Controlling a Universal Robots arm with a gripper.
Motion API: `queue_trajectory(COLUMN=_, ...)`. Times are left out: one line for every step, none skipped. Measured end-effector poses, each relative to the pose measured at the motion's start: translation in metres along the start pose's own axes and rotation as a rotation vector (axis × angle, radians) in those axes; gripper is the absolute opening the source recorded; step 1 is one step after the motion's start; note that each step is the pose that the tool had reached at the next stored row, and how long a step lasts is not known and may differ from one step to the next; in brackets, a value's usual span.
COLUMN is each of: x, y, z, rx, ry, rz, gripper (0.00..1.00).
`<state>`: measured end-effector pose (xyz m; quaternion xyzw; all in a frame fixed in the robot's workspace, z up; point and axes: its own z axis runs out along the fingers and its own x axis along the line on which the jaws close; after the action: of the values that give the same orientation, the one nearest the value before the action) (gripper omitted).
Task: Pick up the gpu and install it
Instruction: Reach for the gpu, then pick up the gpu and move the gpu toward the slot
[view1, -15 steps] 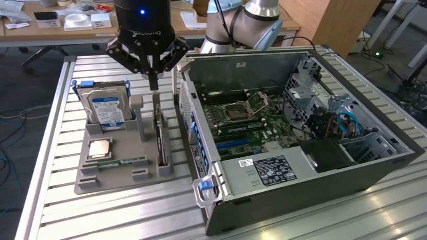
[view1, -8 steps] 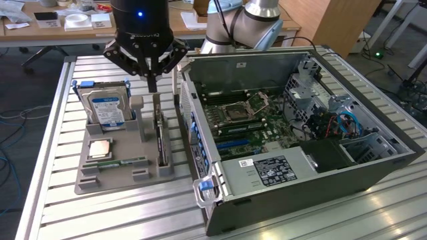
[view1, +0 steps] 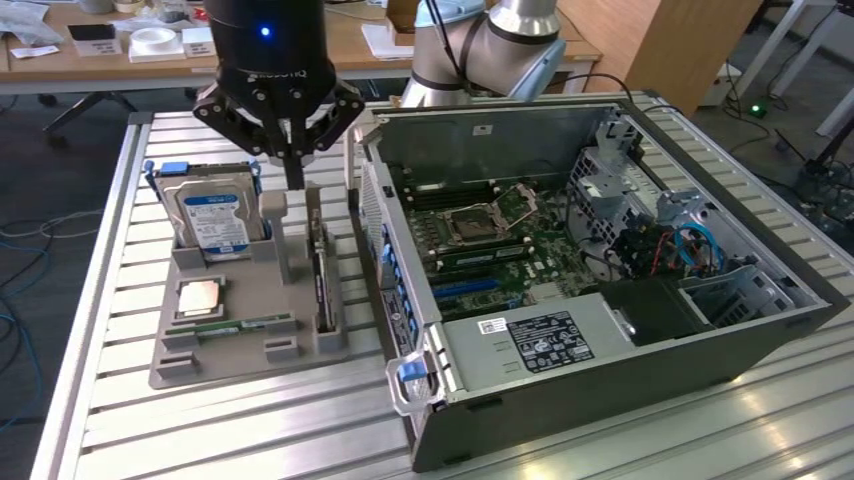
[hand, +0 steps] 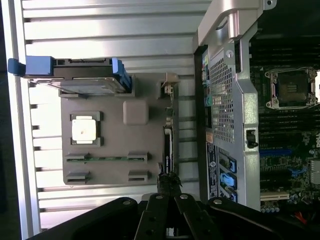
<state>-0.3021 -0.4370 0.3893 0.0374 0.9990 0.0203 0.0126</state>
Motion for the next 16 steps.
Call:
queue_trajectory(x=0.0000, y=-0.0015, z=-0.0001, rx=0.0006, ry=0.0000, rz=0.000, gripper=0.11)
queue_trajectory(x=0.0000, y=-0.0027, z=-0.0002, rx=0.0013, ry=0.0000, rz=0.000, gripper=0.11)
queue_trajectory(x=0.0000, y=-0.0032, z=-0.0001, rx=0.0017, ry=-0.0001, rz=0.000, gripper=0.11)
queue_trajectory(x=0.0000, y=-0.0032, z=-0.0001, rx=0.0018, ry=-0.0001, rz=0.000, gripper=0.11)
queue_trajectory(x=0.0000, y=-0.0032, z=-0.0002, rx=0.0018, ry=-0.0001, rz=0.000, gripper=0.11)
queue_trajectory(x=0.0000, y=-0.0033, z=-0.0002, rx=0.0019, ry=-0.0001, rz=0.000, gripper=0.11)
queue_trajectory(x=0.0000, y=-0.0033, z=-0.0002, rx=0.0019, ry=-0.0001, rz=0.000, gripper=0.11)
queue_trajectory(x=0.0000, y=-0.0033, z=-0.0002, rx=0.0019, ry=-0.0001, rz=0.000, gripper=0.11)
queue_trajectory(x=0.0000, y=-0.0033, z=-0.0002, rx=0.0019, ry=-0.0001, rz=0.000, gripper=0.11)
queue_trajectory(x=0.0000, y=-0.0033, z=-0.0002, rx=0.0019, ry=-0.0001, rz=0.000, gripper=0.11)
queue_trajectory(x=0.0000, y=-0.0033, z=-0.0002, rx=0.0019, ry=-0.0001, rz=0.000, gripper=0.11)
queue_trajectory(x=0.0000, y=-0.0033, z=-0.0002, rx=0.0019, ry=-0.0001, rz=0.000, gripper=0.11)
queue_trajectory(x=0.0000, y=-0.0033, z=-0.0002, rx=0.0019, ry=-0.0001, rz=0.000, gripper=0.11)
queue_trajectory(x=0.0000, y=-0.0033, z=-0.0002, rx=0.0019, ry=-0.0001, rz=0.000, gripper=0.11)
queue_trajectory(x=0.0000, y=-0.0033, z=-0.0002, rx=0.0019, ry=-0.0001, rz=0.000, gripper=0.11)
queue_trajectory(x=0.0000, y=-0.0033, z=-0.0002, rx=0.0019, ry=-0.0001, rz=0.000, gripper=0.11)
